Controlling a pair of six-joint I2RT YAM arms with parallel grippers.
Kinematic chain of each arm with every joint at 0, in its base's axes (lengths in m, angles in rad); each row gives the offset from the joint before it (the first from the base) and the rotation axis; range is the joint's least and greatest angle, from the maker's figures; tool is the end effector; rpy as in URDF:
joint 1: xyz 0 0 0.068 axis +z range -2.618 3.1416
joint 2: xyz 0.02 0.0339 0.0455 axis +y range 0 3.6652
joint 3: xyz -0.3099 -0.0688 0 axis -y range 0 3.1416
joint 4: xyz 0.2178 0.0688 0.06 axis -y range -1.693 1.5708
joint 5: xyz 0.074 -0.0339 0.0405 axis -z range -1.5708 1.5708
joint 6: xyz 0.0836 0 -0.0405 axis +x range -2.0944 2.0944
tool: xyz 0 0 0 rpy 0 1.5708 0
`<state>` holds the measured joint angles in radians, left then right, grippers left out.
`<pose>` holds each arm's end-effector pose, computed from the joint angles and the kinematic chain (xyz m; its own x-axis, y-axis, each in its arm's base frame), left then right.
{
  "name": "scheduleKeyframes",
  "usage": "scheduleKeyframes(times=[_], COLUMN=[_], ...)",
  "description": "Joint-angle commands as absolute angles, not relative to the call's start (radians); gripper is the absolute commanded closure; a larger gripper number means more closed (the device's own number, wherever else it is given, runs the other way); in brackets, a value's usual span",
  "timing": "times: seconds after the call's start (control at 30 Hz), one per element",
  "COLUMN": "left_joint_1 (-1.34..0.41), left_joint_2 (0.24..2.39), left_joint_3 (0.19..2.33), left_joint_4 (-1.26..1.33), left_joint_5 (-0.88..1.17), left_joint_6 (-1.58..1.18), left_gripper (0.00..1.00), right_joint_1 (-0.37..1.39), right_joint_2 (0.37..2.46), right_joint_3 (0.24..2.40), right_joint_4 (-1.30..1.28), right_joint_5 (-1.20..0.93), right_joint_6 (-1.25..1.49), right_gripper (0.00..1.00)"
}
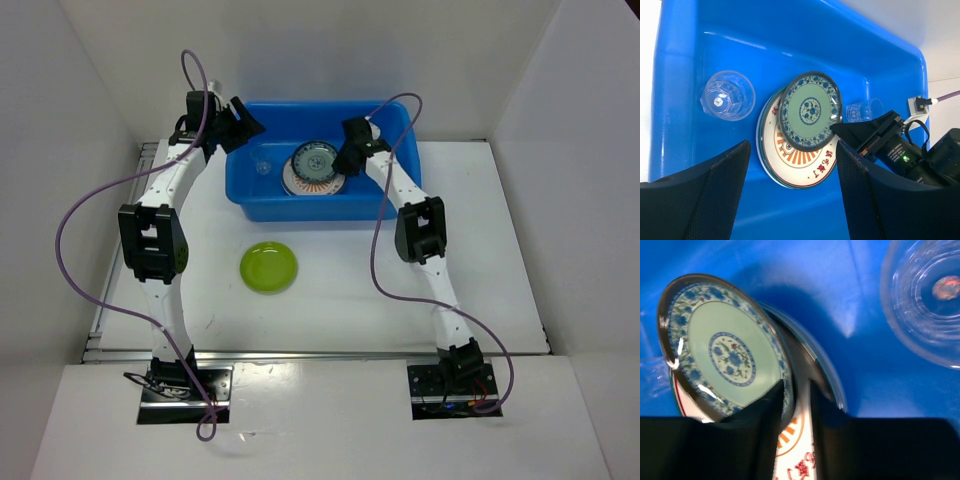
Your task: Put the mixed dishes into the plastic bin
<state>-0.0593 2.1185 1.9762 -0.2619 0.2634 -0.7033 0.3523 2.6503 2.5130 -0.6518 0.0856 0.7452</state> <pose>0.5455 -0.0542 0.3457 -0.4910 -0.5964 -0.6350 -0.0280 0.7394 -0.6727 0.5919 0.2100 0.1777 -0.6844 0.4682 -0.5589 0.2406 0.8686 0.4331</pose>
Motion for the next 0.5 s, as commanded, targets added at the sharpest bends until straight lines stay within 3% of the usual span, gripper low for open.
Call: scheduleKeyframes(times=[0.0, 0.17, 0.33, 0.47], left_joint_1=[-0.052, -0.052, -0.052, -0.052], left_joint_2=[2.083, 2.073, 2.000, 1.910], left_joint_3=[2.003, 2.055, 2.102, 1.993], left_joint_4=[-0.251, -0.287, -0.385, -0.385], left_joint_5=[0.253, 0.239, 0.183, 0.147], left_joint_6=[-0.672, -0.626, -0.554, -0.564], left_gripper=[0.23, 0.23, 0.23, 0.23], right_joint_1=[0.365, 0.385, 0.403, 0.403], right_joint_2=[2.646, 2.559, 2.384, 2.237], right_joint_3=[2.582, 2.582, 2.508, 2.366], right_joint_4=[-0.704, -0.704, -0.690, -0.654], right_joint_5=[0.092, 0.170, 0.262, 0.262], right_joint_6=[0.716, 0.657, 0.529, 0.454], right_gripper=[0.64, 0.51, 0.46, 0.45])
